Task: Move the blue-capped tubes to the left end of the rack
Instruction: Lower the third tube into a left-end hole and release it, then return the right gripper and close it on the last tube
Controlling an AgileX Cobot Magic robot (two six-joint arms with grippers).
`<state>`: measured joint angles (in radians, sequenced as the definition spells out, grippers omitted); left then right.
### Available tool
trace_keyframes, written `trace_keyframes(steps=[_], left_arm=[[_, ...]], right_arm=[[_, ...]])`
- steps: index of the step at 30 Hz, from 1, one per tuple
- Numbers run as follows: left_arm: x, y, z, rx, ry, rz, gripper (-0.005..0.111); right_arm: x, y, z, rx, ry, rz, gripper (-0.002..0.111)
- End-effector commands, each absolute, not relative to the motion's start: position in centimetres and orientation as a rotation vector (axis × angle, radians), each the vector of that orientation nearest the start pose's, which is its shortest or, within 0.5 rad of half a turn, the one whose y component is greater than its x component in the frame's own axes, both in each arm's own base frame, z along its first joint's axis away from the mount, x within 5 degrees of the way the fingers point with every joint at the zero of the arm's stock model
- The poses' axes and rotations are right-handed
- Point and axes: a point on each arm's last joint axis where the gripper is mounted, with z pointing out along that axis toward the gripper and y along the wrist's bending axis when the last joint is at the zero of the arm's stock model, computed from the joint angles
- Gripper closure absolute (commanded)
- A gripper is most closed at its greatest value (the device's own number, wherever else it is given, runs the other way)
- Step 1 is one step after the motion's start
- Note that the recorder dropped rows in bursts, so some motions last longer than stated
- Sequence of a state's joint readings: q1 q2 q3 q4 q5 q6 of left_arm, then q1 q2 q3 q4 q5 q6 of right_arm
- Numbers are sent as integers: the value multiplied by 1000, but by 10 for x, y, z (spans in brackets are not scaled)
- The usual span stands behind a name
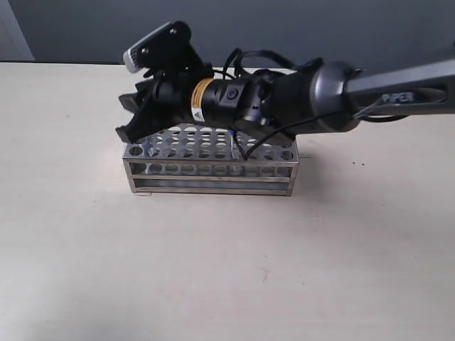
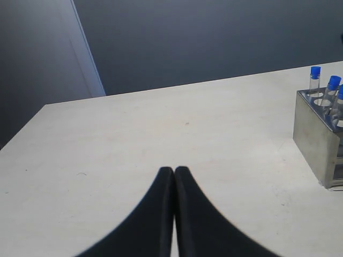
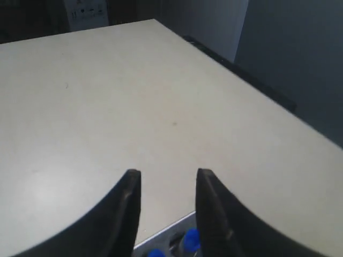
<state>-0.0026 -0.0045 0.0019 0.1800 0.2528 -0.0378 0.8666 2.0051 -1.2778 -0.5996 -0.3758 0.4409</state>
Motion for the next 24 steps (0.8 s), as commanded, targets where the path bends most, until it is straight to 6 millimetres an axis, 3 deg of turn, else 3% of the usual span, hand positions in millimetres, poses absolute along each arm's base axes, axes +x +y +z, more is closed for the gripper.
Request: trace_keyframes(steps=[1, 4, 5, 6, 8, 13, 24], left_arm=[[55, 3, 192, 90, 1719, 126, 106], [55, 3, 192, 90, 1719, 126, 106], [55, 3, 192, 90, 1719, 126, 106], [55, 3, 192, 90, 1719, 126, 106], [55, 3, 192, 90, 1719, 126, 106], [55, 3, 192, 90, 1719, 126, 106], [55, 3, 192, 90, 1719, 126, 106]], right_arm=[[284, 326, 243, -996, 1583, 648, 73], [286, 275, 241, -893, 1636, 630, 73], [285, 266, 240, -868, 1640, 639, 73], [281, 249, 230, -822, 1646, 670, 73], [274, 234, 216, -772, 1649, 717, 73], [264, 225, 186, -804, 1715, 698, 73], [276, 228, 144, -690, 1758, 709, 73]])
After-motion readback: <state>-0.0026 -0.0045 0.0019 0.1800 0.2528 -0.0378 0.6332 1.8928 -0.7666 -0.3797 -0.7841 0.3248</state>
